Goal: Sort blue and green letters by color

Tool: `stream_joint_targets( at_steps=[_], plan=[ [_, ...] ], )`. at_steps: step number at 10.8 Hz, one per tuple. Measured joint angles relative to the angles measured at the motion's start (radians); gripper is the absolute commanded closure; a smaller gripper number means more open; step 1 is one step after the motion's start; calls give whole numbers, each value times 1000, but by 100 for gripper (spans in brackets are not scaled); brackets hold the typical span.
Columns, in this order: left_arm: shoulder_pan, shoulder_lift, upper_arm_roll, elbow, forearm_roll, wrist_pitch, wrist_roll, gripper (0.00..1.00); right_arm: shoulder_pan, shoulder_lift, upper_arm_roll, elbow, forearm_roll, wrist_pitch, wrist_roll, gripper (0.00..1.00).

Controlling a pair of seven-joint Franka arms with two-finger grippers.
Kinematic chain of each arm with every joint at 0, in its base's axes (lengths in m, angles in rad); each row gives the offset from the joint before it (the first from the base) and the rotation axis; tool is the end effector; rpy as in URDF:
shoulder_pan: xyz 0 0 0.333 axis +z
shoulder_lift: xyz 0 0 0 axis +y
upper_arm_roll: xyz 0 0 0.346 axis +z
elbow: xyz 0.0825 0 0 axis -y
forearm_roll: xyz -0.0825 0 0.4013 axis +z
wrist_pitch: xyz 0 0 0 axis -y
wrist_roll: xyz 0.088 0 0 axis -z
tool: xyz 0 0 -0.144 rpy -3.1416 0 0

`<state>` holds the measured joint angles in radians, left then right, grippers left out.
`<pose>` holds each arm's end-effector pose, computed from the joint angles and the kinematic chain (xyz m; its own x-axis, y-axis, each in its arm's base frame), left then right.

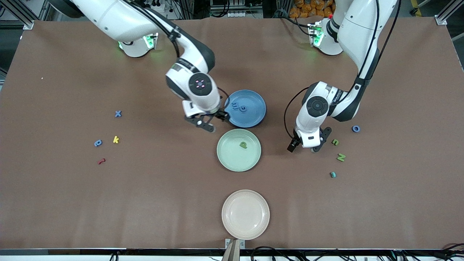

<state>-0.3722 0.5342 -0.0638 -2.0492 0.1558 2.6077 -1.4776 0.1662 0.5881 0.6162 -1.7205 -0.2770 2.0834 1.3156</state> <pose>0.5629 -0.2631 0.1509 0.6064 0.7935 0.0522 0.7938 -0.6079 0.0192 0.5191 0.4350 0.2651 0.8937 -0.4312 -0.1236 -0.4256 -0.9022 0.0701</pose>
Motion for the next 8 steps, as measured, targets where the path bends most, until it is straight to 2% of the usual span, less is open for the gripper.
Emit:
stream_joint_targets(
  at_steps=[2,5,6,7,8],
  plan=[
    [0,8,0,-1,0,0,5,0,-121,-67,-11,-2,2,-81,-174,0],
    [0,18,-1,-1,0,13,6,0,-262,-96,-84,-24,8,-101,-489,0],
    [0,18,-1,-1,0,14,6,60,-325,-106,-91,-41,14,-101,-609,2],
    [0,18,-1,-1,0,14,6,100,-383,-123,-93,-63,18,-104,-720,6],
    [0,18,-1,-1,0,15,6,100,-428,-146,-106,-94,21,-108,-823,7]
  ],
)
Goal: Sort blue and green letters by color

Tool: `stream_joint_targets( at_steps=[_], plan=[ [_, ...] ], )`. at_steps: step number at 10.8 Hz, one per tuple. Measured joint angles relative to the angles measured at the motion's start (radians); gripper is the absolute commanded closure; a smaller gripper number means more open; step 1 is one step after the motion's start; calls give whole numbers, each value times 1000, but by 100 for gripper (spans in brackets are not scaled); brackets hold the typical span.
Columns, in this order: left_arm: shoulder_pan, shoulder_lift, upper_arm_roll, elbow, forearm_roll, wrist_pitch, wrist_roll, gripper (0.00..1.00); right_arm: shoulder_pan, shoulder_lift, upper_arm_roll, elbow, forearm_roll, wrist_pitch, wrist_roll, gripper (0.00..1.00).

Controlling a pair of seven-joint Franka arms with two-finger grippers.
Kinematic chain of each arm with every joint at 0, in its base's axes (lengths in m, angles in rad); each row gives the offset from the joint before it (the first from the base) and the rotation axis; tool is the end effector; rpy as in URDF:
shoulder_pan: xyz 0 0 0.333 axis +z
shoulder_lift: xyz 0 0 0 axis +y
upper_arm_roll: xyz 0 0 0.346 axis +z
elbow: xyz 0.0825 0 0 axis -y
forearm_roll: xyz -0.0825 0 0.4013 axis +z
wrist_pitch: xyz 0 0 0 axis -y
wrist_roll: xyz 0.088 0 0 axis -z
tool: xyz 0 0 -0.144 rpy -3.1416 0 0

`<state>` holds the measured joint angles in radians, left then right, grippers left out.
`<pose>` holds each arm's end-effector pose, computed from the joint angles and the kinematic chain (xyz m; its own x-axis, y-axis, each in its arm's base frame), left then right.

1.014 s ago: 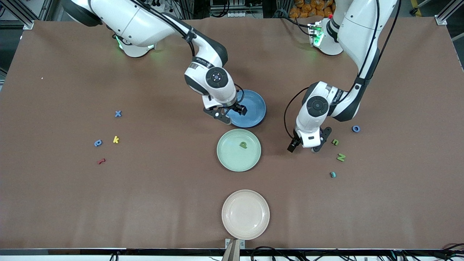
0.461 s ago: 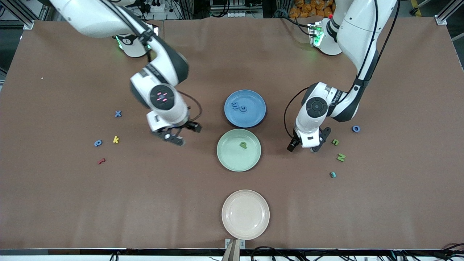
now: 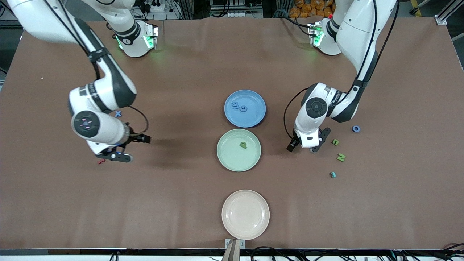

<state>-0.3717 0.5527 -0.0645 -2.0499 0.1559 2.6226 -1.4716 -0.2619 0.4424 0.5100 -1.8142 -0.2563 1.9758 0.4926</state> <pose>0.5611 -0.2630 0.1406 0.6121 0.7893 0.0481 0.7897 -0.6133 0.0154 0.6248 0.1147 0.2875 0.9718 -0.1416 -0.1886 -0.1248 -0.9873 0.0982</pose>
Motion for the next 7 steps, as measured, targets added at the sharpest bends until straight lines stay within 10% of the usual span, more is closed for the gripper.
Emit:
stream_joint_targets(
  at_steps=[7],
  plan=[
    [-2,-14,-2,2,3,2,4,100,-175,-107,-144,-401,3,268,-436,23]
  ],
)
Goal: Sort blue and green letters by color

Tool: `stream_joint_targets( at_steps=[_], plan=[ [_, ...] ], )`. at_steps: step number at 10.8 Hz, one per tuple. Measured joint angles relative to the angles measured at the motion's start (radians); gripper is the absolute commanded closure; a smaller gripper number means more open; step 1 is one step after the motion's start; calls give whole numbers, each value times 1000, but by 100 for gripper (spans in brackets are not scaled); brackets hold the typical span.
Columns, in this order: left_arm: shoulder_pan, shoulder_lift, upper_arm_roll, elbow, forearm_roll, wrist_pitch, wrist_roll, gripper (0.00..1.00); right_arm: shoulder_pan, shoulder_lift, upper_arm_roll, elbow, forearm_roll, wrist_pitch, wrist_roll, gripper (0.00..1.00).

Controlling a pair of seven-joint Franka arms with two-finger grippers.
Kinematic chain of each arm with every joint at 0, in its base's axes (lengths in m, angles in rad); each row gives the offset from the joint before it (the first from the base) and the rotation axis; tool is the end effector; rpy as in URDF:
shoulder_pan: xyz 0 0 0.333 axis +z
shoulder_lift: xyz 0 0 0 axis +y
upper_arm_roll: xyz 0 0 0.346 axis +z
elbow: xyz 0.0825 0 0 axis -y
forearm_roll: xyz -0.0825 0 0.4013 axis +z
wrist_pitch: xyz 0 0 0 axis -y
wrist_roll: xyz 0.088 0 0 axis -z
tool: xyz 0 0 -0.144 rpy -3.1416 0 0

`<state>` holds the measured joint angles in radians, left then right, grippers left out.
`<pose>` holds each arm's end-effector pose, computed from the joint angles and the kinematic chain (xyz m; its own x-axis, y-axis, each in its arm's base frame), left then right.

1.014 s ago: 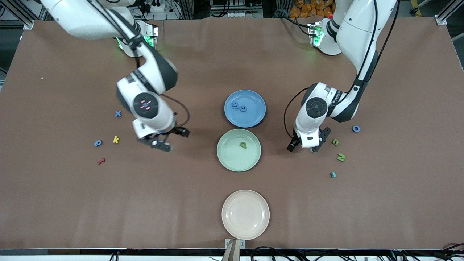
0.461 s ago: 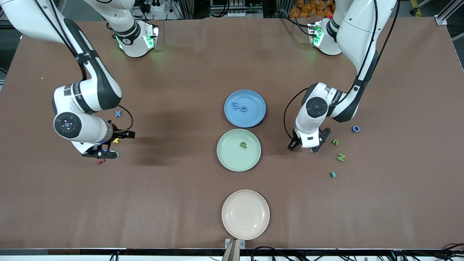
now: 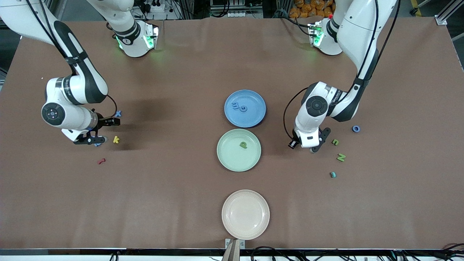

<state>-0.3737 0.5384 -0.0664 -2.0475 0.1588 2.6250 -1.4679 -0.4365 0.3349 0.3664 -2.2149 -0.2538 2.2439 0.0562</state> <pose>0.5638 -0.2668 0.1506 0.6189 0.7836 0.0536 0.7832 -0.6209 0.0336 0.5272 -0.0449 0.1931 0.9615 0.0496 -0.2702 0.0640 -0.9970 0.0446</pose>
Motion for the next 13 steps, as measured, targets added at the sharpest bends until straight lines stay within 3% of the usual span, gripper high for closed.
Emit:
stream_joint_targets(
  at_steps=[3,7,10,11,12,13],
  plan=[
    [-5,-3,-9,34,0,13,-14,100,-12,1,-11,-137,0,108,-7,28],
    [-98,-3,-33,148,0,12,-128,100,-17,-3,-11,-182,0,123,-12,48],
    [-193,8,-33,205,0,12,-178,100,-19,-5,-11,-193,0,142,-13,86],
    [-214,20,-32,231,0,12,-194,81,-19,-7,-11,-194,-1,142,-18,100],
    [-228,37,-30,257,0,12,-205,1,-19,-12,-10,-195,-1,141,-23,100],
    [-232,52,-28,279,0,11,-206,0,-19,-15,-10,-198,-1,142,-24,100]
  ],
)
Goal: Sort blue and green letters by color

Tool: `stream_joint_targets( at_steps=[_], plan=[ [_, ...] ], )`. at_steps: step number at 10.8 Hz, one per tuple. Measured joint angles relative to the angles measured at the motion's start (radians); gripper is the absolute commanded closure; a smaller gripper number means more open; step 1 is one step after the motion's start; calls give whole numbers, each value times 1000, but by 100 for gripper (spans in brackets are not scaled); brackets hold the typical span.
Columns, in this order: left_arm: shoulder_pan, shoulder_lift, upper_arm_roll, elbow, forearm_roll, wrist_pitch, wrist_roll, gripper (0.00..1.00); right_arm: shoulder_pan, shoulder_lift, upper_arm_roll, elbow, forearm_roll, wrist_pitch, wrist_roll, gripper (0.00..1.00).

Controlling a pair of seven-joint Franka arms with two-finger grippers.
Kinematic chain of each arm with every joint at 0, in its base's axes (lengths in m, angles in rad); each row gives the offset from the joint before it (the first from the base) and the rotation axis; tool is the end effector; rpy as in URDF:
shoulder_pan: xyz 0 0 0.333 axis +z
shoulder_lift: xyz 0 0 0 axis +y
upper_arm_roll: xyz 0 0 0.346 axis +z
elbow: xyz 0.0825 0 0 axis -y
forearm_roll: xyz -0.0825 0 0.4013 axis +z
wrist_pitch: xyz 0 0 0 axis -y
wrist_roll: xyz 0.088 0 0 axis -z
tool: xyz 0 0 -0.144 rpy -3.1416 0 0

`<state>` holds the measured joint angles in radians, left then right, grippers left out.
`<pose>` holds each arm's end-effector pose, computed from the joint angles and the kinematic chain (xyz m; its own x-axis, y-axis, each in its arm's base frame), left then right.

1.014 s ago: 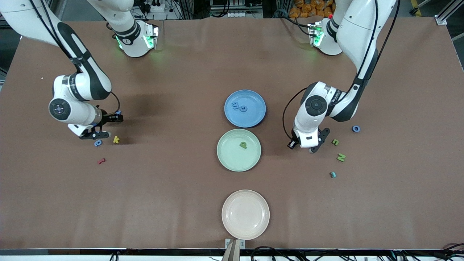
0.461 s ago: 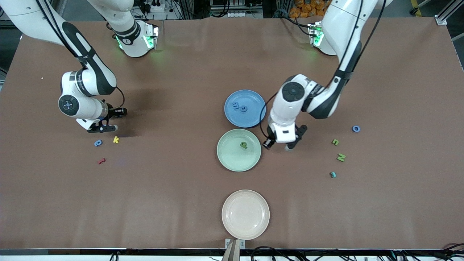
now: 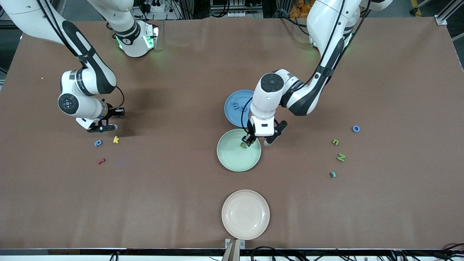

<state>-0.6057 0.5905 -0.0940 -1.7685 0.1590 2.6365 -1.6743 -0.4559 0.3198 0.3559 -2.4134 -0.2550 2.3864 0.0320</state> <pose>0.5595 -0.4641 0.2353 0.6415 0.7665 0.0314 0.7306 -0.6229 0.2797 0.4589 -0.0417 0.1439 0.9476 0.0779 -0.3097 0.0845 -0.9964 0.0078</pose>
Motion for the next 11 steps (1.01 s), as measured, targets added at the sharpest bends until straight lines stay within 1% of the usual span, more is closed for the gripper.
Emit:
stream_joint_targets(
  at_steps=[2,3,5,6,7,9,11],
  plan=[
    [6,13,9,19,9,0,2,0,0,-5,8,1,1,6,0,100],
    [8,13,12,21,16,-7,2,0,0,-11,34,6,27,11,10,100],
    [9,13,16,25,25,-27,7,0,16,-19,147,42,146,18,100,100],
    [13,13,18,28,34,-47,14,0,52,-23,188,70,209,19,163,100],
    [29,12,20,32,39,-86,57,0,111,-24,209,104,272,19,234,100],
    [95,8,23,37,42,-172,212,0,246,-20,218,179,364,22,408,100],
    [175,4,23,28,42,-214,340,0,407,26,221,268,380,70,662,100]
  ],
)
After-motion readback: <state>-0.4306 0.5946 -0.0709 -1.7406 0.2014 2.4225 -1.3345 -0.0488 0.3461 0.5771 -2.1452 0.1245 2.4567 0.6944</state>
